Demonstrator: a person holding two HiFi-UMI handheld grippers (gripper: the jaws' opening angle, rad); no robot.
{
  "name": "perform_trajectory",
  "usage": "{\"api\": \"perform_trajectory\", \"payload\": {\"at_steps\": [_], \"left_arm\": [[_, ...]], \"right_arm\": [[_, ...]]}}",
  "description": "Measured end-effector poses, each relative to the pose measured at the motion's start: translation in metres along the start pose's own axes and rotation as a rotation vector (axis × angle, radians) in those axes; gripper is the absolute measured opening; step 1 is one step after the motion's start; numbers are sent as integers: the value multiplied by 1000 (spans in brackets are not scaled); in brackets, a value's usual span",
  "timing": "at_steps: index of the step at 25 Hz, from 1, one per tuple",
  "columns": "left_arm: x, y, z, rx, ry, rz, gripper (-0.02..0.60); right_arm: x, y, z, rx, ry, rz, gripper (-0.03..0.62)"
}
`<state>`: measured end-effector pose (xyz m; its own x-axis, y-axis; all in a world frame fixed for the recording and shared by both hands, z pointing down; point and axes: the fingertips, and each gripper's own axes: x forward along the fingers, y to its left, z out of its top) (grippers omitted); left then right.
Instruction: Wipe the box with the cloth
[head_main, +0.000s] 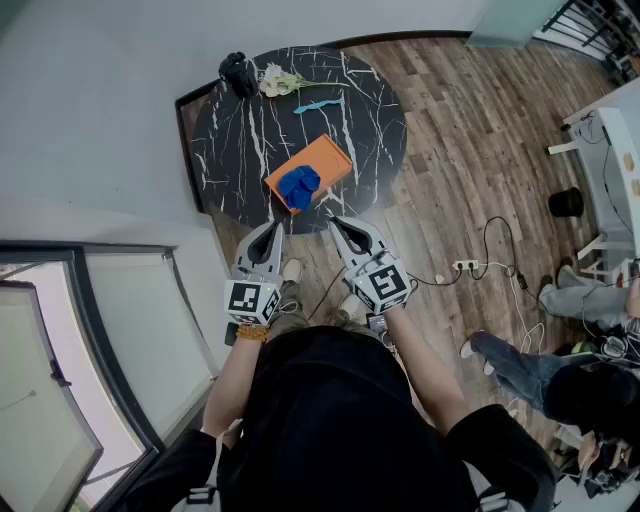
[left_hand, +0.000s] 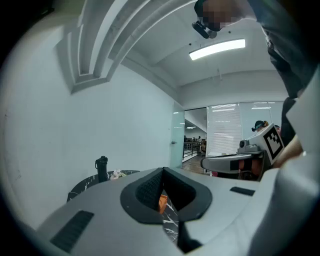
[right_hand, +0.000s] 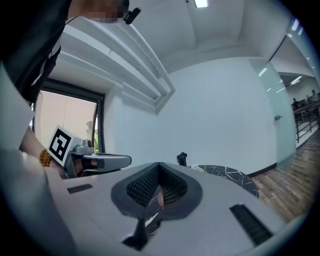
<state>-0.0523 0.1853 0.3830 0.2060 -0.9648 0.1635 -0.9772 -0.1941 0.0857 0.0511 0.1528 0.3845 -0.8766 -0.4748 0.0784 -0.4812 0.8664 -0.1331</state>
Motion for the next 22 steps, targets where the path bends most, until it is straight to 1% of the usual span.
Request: {"api": "perform_trajectory", "payload": {"at_steps": [3,6,9,11,13,14,15,16,17,18,20,22], "left_arm": [[1,5,0,4,-6,26,5],[6,6,-4,0,-3,35,5],[5,5,-9,3,17,44,5],[4,5,-16,-1,46,51,5],[6,7,-31,-14,101,59,6],[8,10,-42,-25,141,62,23],[10,15,-55,-41,185,65,59],[14,23,-69,-67,231,68,83],[19,34,-83,-105,273,74,115],[25,46,-95,-147,309,82,145],[38,74,-115,-204,365,100,154],[53,104,-135,-225,418,118,171]], "right_arm": [[7,0,0,5,-21,29,2],[8,-7,-3,12,-29,32,3],[8,-10,-7,29,-25,40,5],[10,-10,-14,11,3,45,5],[15,-11,-30,-53,60,50,6],[20,-11,-40,-95,93,58,14],[28,-11,-52,-132,127,70,40],[40,-12,-63,-159,162,85,80],[53,-14,-74,-174,197,101,126],[68,-17,-84,-186,232,109,141],[96,-25,-100,-215,305,97,153],[125,-31,-115,-239,363,75,164]]}}
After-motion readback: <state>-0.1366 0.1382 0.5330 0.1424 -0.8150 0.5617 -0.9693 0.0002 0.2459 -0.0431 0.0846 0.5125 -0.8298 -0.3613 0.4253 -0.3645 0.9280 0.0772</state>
